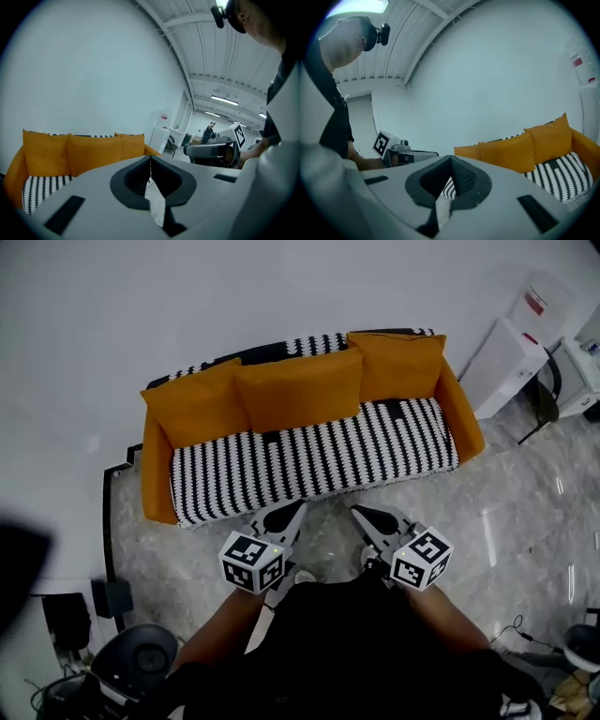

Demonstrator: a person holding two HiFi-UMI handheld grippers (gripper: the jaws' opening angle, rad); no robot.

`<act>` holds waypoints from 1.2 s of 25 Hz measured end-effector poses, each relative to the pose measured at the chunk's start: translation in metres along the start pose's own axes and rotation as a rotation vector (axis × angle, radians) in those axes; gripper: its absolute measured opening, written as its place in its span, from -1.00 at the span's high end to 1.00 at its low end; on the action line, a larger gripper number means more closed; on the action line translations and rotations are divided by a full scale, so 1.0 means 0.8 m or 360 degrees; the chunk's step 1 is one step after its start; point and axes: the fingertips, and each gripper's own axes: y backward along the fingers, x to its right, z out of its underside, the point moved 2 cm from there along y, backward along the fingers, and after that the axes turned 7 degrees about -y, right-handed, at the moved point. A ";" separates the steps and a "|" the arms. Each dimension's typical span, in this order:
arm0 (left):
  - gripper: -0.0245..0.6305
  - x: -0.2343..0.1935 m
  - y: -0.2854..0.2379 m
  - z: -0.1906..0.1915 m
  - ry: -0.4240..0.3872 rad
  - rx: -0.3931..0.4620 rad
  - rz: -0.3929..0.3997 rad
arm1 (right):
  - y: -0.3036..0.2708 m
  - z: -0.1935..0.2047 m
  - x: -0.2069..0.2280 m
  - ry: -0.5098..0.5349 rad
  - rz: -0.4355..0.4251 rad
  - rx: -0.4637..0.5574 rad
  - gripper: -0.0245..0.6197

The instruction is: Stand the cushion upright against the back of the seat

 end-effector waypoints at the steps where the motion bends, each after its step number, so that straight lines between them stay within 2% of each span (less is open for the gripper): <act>1: 0.87 -0.001 0.004 0.001 -0.0003 0.0001 -0.0010 | 0.003 0.003 -0.001 -0.0002 0.0002 -0.0004 0.81; 7: 0.87 0.002 0.013 -0.015 0.0020 0.0086 -0.0116 | 0.004 -0.005 0.009 0.0044 -0.0006 -0.0068 0.81; 11: 0.87 0.018 0.007 -0.023 0.0007 0.0130 -0.0134 | 0.007 -0.015 0.013 0.0133 -0.0046 -0.0102 0.81; 16: 0.87 0.024 0.004 -0.022 0.0017 0.0139 -0.0175 | 0.010 -0.016 0.010 0.0145 -0.0101 -0.0113 0.81; 30: 0.87 0.035 -0.012 -0.031 -0.0034 0.0103 -0.0155 | 0.025 -0.029 0.017 0.0103 -0.0130 -0.0056 0.81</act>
